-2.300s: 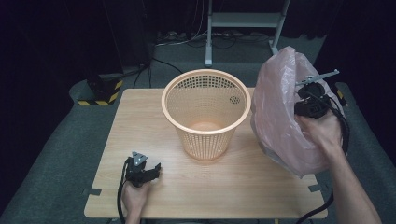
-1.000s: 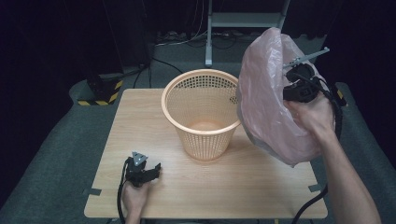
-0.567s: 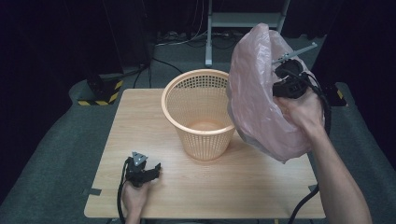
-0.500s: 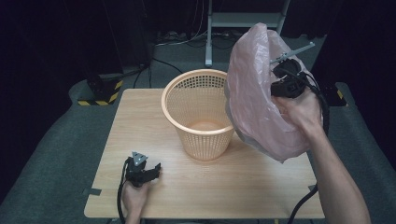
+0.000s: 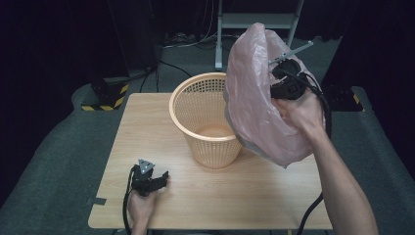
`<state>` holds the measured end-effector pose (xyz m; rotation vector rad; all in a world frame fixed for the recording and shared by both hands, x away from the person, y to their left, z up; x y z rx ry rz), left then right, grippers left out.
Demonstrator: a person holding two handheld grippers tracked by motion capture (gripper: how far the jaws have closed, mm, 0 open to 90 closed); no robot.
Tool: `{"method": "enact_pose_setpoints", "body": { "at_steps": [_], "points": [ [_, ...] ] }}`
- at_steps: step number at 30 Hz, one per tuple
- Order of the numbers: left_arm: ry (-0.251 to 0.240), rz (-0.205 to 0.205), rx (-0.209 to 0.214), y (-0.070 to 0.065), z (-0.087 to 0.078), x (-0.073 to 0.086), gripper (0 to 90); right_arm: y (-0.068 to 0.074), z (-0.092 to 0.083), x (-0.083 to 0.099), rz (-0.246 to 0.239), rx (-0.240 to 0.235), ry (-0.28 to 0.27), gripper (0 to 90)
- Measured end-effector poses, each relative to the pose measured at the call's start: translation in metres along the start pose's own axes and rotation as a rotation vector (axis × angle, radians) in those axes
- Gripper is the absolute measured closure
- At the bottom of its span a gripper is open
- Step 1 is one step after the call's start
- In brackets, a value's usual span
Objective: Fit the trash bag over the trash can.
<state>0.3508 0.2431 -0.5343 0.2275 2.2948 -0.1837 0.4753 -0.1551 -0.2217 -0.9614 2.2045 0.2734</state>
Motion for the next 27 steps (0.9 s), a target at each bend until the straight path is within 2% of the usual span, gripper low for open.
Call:
{"method": "enact_pose_setpoints", "body": {
  "at_steps": [17, 27],
  "points": [
    [0.002, 0.002, -0.002, 0.000, 0.000, 0.000, 25.8, 0.025, 0.024, -0.023, -0.037, -0.053, -0.001, 88.1],
    [0.001, 0.003, -0.002, 0.000, 0.000, 0.000, 25.8, 0.035, 0.031, -0.029, -0.054, -0.060, 0.005, 88.1]
  ]
}}
Point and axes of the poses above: each handheld gripper's, and its own axes: z roughly forward along the jaws, x roughly out of its underside, y roughly to its left, the point moved 1 cm from there along z, roughly forward along the jaws, and after that the axes turned 4 degrees about -z, right-handed, at the moved point
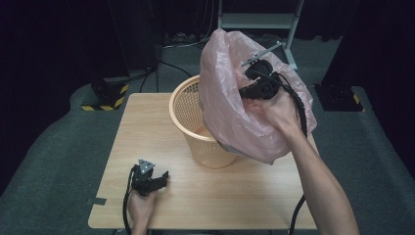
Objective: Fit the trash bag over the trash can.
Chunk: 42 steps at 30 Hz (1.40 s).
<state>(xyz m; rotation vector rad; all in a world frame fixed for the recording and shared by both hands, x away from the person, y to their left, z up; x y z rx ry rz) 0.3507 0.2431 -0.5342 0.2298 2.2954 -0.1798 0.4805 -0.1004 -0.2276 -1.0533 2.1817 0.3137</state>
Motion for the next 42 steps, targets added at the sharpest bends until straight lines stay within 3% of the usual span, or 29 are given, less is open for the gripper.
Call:
{"method": "enact_pose_setpoints", "body": {
  "at_steps": [18, 30, 42],
  "points": [
    [0.000, -0.001, 0.001, 0.000, 0.000, 0.000, 25.8, 0.020, 0.016, -0.022, -0.022, -0.022, 0.006, 88.1],
    [-0.001, -0.001, 0.002, 0.000, 0.000, 0.000, 25.8, 0.033, 0.031, -0.034, -0.063, -0.040, 0.017, 88.1],
    [-0.001, -0.001, 0.003, 0.000, 0.000, 0.000, 25.8, 0.040, 0.048, -0.039, -0.059, -0.067, 0.033, 88.1]
  ]
}}
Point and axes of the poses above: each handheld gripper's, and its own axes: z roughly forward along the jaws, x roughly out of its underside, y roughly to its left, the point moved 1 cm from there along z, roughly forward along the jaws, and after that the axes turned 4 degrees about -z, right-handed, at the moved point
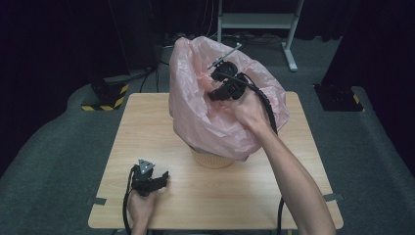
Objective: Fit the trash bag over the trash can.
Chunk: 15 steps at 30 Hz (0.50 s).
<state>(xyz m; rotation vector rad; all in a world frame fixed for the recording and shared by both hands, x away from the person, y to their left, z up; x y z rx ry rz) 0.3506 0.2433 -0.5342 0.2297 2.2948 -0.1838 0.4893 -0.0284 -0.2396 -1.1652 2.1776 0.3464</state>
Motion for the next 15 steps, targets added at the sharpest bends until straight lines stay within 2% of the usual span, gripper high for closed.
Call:
{"method": "enact_pose_setpoints", "body": {
  "at_steps": [15],
  "points": [
    [-0.001, 0.001, 0.002, 0.000, 0.000, 0.000, 25.8, 0.009, 0.019, -0.003, -0.011, -0.023, 0.021, 88.1]
  ]
}}
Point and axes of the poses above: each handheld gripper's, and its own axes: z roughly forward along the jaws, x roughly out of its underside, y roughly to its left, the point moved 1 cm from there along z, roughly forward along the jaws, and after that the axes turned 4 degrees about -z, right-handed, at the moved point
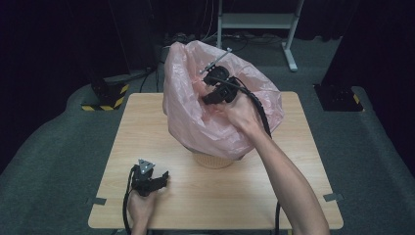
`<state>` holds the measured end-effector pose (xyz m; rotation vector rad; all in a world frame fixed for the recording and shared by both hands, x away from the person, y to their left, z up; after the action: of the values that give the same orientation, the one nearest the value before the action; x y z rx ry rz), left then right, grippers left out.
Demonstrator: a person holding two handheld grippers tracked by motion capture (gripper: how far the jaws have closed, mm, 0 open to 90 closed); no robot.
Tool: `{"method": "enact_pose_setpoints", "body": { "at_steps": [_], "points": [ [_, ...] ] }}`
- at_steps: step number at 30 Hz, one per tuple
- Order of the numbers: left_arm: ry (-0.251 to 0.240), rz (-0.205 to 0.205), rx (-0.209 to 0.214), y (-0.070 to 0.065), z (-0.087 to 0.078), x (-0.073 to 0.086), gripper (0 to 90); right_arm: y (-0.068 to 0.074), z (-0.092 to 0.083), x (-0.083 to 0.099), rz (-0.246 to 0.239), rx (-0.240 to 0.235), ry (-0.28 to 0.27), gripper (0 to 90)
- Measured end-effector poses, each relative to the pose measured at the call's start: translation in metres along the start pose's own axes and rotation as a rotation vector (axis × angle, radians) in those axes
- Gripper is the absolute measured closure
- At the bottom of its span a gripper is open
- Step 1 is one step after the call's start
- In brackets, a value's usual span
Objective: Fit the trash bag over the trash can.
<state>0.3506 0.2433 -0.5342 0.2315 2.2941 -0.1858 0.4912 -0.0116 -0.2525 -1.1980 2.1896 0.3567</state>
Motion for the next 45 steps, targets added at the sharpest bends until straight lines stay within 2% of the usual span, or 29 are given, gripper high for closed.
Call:
{"method": "enact_pose_setpoints", "body": {
  "at_steps": [12, 23, 35, 38, 45],
  "points": [
    [0.000, 0.001, 0.000, 0.000, 0.000, 0.000, 25.8, 0.004, 0.011, -0.001, -0.009, -0.014, 0.016, 88.1],
    [0.001, 0.002, 0.000, 0.000, 0.000, 0.000, 25.8, 0.008, 0.027, 0.001, -0.011, -0.023, 0.068, 88.1],
    [0.002, 0.003, -0.001, 0.000, 0.000, 0.000, 25.8, 0.011, 0.037, 0.003, -0.026, -0.028, 0.095, 88.0],
    [0.002, 0.003, -0.001, 0.000, 0.000, 0.000, 25.8, 0.013, 0.036, 0.003, -0.031, -0.028, 0.091, 88.0],
    [0.002, 0.003, -0.001, 0.000, 0.000, 0.000, 25.8, 0.015, 0.023, -0.006, -0.035, -0.032, 0.045, 88.1]
  ]
}}
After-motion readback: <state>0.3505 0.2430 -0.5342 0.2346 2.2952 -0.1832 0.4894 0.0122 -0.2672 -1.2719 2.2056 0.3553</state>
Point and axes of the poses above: each handheld gripper's, and its own axes: z roughly forward along the jaws, x roughly out of its underside, y roughly to its left, the point moved 1 cm from there along z, roughly forward along the jaws, and after that the axes turned 4 degrees about -z, right-handed, at the moved point
